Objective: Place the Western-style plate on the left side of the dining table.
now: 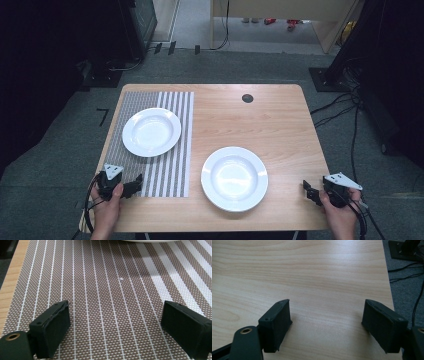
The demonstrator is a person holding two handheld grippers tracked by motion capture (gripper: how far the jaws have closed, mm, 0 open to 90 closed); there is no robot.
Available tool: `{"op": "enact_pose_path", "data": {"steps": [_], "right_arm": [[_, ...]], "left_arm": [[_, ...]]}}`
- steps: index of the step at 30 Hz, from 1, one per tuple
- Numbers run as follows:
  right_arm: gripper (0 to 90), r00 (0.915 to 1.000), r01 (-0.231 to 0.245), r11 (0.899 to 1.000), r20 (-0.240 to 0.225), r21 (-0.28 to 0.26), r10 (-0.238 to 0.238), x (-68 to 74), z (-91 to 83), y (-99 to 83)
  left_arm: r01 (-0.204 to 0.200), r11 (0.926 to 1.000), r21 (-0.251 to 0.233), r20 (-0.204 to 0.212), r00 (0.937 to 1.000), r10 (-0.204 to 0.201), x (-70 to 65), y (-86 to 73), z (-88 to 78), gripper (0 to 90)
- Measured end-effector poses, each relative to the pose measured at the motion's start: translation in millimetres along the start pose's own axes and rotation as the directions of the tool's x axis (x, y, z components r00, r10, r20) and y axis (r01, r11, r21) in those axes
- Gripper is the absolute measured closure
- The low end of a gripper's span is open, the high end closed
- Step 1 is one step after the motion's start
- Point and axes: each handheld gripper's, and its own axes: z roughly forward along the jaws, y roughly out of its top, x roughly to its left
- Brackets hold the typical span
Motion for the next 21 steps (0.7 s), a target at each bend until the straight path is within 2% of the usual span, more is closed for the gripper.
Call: {"op": "enact_pose_path", "data": {"steps": [9, 21], "right_arm": [[20.7, 0.9995, 0.023, 1.000, -0.023, 0.003, -0.023, -0.2, -5.9, -5.6], [19.9, 0.9994, 0.024, 1.000, -0.027, 0.005, -0.024, 0.1, -5.7, -5.5]], "left_arm": [[0.000, 1.0000, 0.000, 0.000, 1.0000, 0.000, 0.0, 0.0, 0.0, 8.7], [0.002, 1.0000, 0.001, -0.002, 1.0000, -0.002, -0.1, 0.1, 0.1, 8.6]]}}
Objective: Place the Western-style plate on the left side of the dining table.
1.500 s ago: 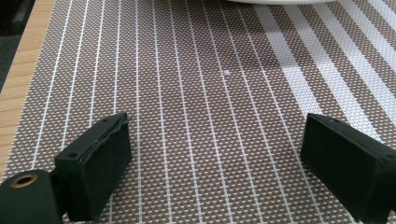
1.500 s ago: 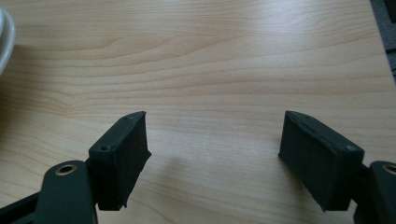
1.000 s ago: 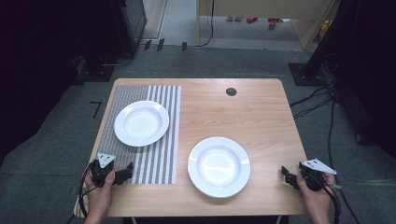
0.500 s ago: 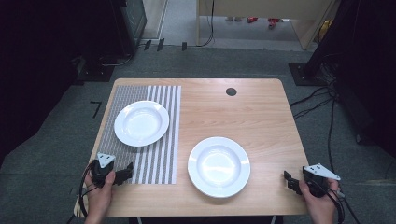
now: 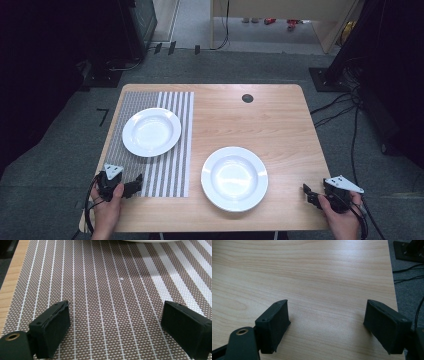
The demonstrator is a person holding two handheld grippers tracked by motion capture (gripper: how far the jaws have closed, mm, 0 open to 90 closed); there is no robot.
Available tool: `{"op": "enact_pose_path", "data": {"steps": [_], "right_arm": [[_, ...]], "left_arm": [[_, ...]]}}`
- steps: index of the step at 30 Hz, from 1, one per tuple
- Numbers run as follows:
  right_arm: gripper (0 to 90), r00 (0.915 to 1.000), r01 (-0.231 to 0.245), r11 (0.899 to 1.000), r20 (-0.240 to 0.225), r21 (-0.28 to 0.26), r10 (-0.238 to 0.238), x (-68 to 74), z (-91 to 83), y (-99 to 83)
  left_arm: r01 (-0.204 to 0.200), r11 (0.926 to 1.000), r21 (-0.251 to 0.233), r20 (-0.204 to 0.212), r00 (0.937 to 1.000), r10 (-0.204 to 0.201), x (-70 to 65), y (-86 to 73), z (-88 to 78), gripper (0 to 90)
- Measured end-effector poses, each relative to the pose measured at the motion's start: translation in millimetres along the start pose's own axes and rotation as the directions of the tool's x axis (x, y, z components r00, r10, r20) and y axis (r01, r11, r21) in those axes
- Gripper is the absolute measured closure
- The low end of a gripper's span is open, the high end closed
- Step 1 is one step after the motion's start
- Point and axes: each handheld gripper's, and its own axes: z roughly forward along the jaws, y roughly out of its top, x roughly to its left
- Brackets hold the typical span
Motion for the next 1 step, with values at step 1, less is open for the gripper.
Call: {"op": "enact_pose_path", "data": {"steps": [1], "right_arm": [[19.8, 1.0000, 0.000, 1.000, 0.000, 0.000, 0.000, 0.0, 0.0, 0.0]], "left_arm": [[0.000, 1.0000, 0.000, 0.000, 1.0000, 0.000, 0.0, 0.0, 0.0, 8.6]]}}
